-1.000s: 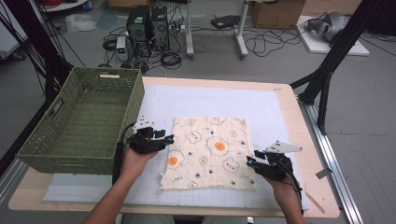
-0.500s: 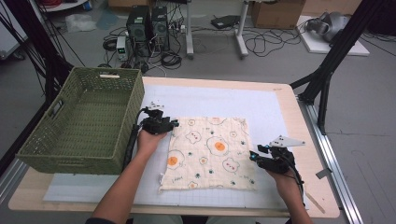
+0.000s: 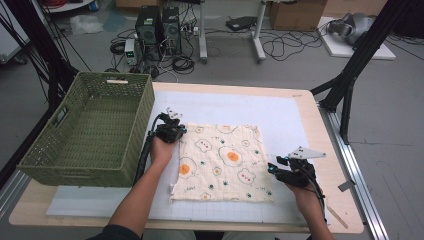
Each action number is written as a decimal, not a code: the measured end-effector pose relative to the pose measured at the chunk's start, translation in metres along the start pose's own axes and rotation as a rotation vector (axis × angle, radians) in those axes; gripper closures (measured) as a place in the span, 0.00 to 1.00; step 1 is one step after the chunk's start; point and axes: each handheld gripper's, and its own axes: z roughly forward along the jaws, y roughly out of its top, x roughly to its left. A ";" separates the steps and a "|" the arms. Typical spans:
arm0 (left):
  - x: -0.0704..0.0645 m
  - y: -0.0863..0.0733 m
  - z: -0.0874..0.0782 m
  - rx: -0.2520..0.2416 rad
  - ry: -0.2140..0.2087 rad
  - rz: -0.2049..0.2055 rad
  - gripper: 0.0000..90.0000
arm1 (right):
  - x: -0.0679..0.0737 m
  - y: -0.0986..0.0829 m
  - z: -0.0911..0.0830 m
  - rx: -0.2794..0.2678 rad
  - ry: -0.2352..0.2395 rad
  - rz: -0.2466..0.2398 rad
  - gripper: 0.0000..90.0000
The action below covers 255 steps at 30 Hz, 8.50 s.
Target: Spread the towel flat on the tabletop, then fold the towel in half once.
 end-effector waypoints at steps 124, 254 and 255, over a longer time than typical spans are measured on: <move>0.011 0.011 0.018 -0.011 -0.086 0.055 0.94 | -0.026 0.023 0.027 -0.022 0.005 0.023 0.13; -0.037 -0.074 -0.119 -0.204 -0.331 0.123 0.95 | 0.029 -0.002 -0.008 -0.076 0.017 0.007 0.95; -0.038 -0.075 -0.119 -0.204 -0.335 0.119 0.95 | 0.030 -0.003 -0.009 -0.073 0.019 0.004 0.95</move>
